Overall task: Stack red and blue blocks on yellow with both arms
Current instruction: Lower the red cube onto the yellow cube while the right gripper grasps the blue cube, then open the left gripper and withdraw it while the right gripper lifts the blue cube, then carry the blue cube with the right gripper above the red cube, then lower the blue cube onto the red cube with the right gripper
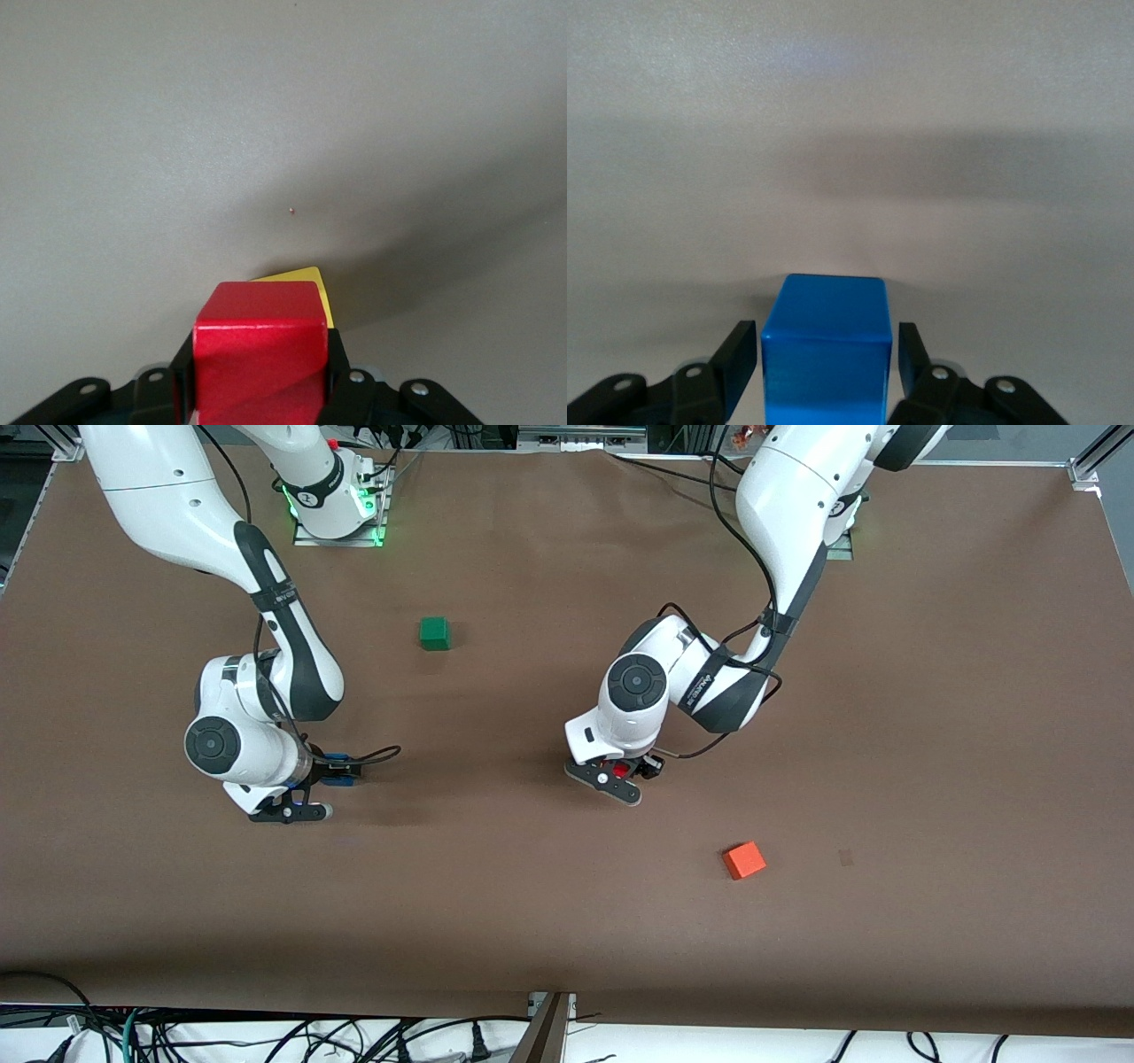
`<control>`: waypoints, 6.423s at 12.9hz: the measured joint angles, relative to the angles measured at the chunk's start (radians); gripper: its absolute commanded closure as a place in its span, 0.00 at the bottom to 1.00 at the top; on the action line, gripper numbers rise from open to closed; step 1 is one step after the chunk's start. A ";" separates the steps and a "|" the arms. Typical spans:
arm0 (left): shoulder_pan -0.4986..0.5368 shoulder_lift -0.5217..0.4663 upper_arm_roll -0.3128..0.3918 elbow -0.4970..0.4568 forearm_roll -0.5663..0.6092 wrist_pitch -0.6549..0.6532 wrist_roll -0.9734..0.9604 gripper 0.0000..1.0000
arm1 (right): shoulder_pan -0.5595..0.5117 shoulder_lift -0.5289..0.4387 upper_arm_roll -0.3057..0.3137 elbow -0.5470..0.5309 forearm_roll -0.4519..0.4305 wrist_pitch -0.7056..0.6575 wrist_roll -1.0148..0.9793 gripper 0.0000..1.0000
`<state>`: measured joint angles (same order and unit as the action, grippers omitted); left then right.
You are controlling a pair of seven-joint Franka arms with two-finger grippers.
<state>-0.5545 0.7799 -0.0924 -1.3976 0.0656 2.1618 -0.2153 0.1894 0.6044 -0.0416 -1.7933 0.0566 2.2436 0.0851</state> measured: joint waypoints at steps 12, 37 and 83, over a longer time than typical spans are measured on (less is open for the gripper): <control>0.002 0.002 0.005 0.003 0.000 -0.007 -0.087 0.96 | 0.044 -0.073 0.003 0.271 0.065 -0.331 0.058 0.70; 0.528 -0.295 0.035 0.353 -0.038 -0.665 -0.090 0.00 | 0.507 0.145 0.006 0.655 0.108 -0.207 0.907 0.68; 0.626 -0.600 0.019 -0.088 -0.087 -0.597 0.044 0.00 | 0.637 0.330 -0.008 0.784 0.036 -0.022 1.121 0.00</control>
<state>0.0716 0.1795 -0.0736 -1.4855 -0.0210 1.5644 -0.1709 0.8266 0.9340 -0.0497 -1.0090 0.0929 2.2220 1.2060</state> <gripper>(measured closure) 0.000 0.344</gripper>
